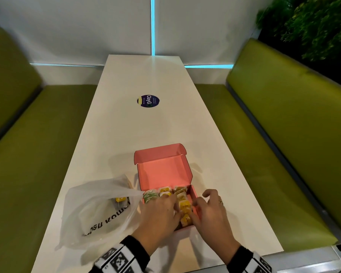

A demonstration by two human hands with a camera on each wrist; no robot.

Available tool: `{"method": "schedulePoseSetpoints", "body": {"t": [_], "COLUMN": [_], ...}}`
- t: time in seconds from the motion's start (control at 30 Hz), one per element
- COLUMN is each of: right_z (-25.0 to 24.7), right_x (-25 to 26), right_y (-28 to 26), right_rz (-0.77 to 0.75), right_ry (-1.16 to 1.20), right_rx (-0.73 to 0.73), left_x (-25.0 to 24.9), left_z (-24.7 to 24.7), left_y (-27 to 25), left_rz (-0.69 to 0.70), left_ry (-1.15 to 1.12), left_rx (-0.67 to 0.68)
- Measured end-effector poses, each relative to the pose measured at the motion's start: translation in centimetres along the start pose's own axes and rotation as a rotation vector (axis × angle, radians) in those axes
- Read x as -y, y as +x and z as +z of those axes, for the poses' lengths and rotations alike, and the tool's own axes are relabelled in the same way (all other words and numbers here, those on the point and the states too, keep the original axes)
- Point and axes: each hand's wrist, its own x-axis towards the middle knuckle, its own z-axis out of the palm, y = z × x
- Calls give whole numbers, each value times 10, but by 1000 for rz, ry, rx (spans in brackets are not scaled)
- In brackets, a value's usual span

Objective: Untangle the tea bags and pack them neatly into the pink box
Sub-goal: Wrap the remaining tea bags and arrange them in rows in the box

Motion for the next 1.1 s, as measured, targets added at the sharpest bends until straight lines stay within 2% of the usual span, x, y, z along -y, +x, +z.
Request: {"method": "schedulePoseSetpoints", "body": {"t": [0.07,0.2,0.47,0.63,0.73,0.97,1.03,1.1], "right_z": [-4,0,11,9,4,15,17,17], "right_x": [-1,-6,-4,-2,1,4,5,6], "right_y": [-5,-6,1,3,8,26,25,23], "right_rz": [14,90,107,123,164,133,114,122], "right_ry": [-92,-110,-47,-43,-25,-109,-115,-97], "right_rx": [31,278,356,377,338,282,291,304], "left_x": [5,11,6,5,6,15,17,17], "left_z": [-3,-3,-1,-3,-2,6,9,8], "left_y": [-10,-21,-23,-24,-25,-23,-23,-23], "left_rz": [14,77,185,166,157,215,239,276], "left_ry": [38,245,337,345,356,366,353,270], "left_rx": [67,188,255,235,211,202,161,66]}}
